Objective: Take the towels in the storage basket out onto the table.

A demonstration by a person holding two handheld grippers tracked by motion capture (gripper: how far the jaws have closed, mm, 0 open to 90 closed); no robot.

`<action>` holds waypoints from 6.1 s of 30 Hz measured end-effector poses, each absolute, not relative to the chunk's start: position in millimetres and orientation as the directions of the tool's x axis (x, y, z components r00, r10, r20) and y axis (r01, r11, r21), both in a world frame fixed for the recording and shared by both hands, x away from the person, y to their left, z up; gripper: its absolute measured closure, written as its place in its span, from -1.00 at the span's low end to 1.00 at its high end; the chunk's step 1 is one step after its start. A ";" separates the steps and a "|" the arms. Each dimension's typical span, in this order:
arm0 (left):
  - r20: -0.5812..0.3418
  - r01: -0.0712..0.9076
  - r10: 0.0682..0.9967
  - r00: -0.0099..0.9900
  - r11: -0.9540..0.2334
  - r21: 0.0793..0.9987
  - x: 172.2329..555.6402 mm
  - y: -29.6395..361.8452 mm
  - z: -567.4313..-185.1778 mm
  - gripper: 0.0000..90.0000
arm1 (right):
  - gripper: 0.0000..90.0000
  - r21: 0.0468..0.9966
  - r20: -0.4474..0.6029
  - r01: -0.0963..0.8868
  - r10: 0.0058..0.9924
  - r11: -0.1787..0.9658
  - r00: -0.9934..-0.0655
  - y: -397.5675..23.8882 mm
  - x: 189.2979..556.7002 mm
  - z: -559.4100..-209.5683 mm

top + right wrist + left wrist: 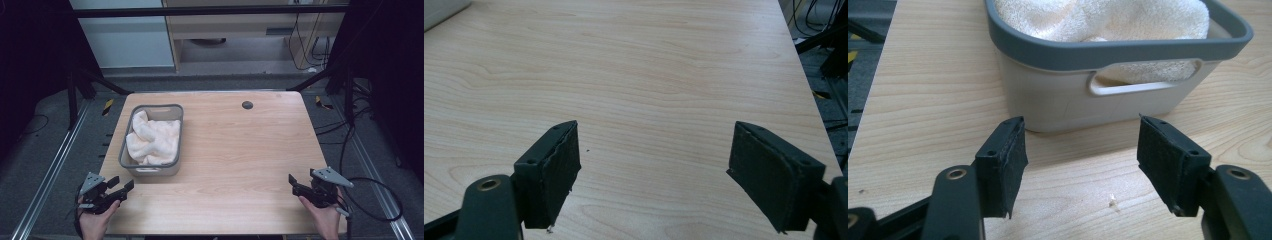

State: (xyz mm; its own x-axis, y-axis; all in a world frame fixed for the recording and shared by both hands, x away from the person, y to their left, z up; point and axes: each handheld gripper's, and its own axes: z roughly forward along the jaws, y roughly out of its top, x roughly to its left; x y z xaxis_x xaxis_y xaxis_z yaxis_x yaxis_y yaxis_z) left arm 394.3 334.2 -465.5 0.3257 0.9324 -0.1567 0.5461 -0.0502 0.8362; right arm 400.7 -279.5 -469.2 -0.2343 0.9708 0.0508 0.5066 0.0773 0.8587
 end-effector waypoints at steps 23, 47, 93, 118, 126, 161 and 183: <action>-0.141 0.490 0.910 0.391 -0.076 0.869 400.4 333.4 -426.6 -0.23 | -0.57 0.850 0.008 0.506 0.957 0.146 -0.290 -268.8 397.7 -464.3; -0.065 0.464 0.867 0.494 -0.200 0.863 445.5 307.6 -369.0 -0.35 | -0.63 0.837 -0.002 0.521 0.953 0.168 -0.303 -268.1 399.4 -468.0; 0.008 0.601 0.825 0.565 -0.418 0.681 536.3 250.7 -360.9 -0.61 | -0.74 0.815 -0.017 0.547 0.951 0.192 -0.309 -269.5 404.1 -472.9; 0.004 0.677 0.830 0.558 -0.458 0.576 557.5 235.8 -405.2 -0.83 | -0.85 0.791 -0.014 0.577 0.948 0.205 -0.318 -267.9 407.0 -476.5; -0.012 0.698 0.840 0.543 -0.444 0.562 562.3 235.2 -417.9 -0.84 | -0.86 0.786 -0.020 0.580 0.946 0.216 -0.325 -267.8 408.0 -477.6; -0.045 0.736 0.864 0.501 -0.399 0.547 560.1 245.3 -418.1 0.55 | -0.82 0.783 -0.013 0.585 0.945 0.213 -0.327 -268.0 408.1 -477.9; 0.020 0.622 0.865 0.501 -0.375 0.688 532.2 255.0 -345.1 0.55 | -0.81 0.782 -0.015 0.586 0.945 0.214 -0.326 -267.9 408.2 -478.0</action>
State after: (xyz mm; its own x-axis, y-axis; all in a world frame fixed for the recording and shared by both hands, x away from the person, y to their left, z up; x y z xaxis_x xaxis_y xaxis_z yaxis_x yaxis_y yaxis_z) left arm 532.2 255.0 -345.1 0.5007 0.8654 0.0200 0.6215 -0.3755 0.6875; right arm 408.2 -267.9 -478.0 -0.3259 0.9453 -0.0146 0.5855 0.2139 0.7819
